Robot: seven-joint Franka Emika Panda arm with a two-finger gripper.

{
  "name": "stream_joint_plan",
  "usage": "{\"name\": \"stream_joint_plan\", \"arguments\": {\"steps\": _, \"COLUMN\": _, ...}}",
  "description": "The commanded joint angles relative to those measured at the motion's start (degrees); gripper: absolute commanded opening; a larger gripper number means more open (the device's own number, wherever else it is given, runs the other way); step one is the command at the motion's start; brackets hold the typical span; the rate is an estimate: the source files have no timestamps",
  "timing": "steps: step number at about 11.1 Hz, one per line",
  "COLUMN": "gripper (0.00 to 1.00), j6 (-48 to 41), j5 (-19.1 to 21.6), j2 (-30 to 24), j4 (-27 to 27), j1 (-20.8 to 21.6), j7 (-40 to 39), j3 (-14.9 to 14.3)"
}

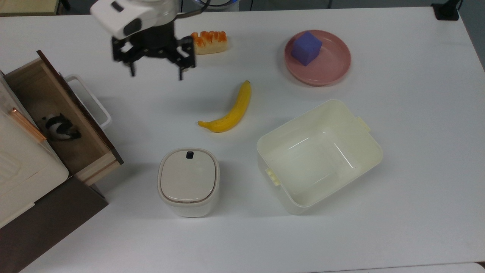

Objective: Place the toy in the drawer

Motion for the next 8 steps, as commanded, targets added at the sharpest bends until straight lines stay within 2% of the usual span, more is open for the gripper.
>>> {"name": "stream_joint_plan", "arguments": {"steps": 1, "gripper": 1.00, "j6": -7.4, "j5": 4.4, "j2": -4.0, "j4": -2.1, "j1": 1.9, "j7": 6.8, "j3": -0.4}}
{"name": "stream_joint_plan", "arguments": {"steps": 3, "gripper": 1.00, "j6": -7.9, "j5": 4.4, "j2": -5.5, "j4": -2.9, "j1": 4.6, "j7": 11.3, "j3": -1.5}}
{"name": "stream_joint_plan", "arguments": {"steps": 4, "gripper": 1.00, "j6": -9.1, "j5": 3.7, "j2": -6.2, "j4": -3.1, "j1": 7.3, "j7": 12.5, "j3": -3.9}}
{"name": "stream_joint_plan", "arguments": {"steps": 6, "gripper": 1.00, "j6": -11.3, "j5": 3.6, "j2": -7.7, "j4": -3.5, "j1": 13.5, "j7": 9.0, "j3": -10.3}}
{"name": "stream_joint_plan", "arguments": {"steps": 7, "gripper": 1.00, "j6": -11.3, "j5": 3.6, "j2": -8.4, "j4": -3.9, "j1": 15.2, "j7": 8.2, "j3": -11.8}}
{"name": "stream_joint_plan", "arguments": {"steps": 8, "gripper": 1.00, "j6": -11.3, "j5": 3.6, "j2": -8.5, "j4": -4.0, "j1": 15.3, "j7": 8.3, "j3": -11.8}}
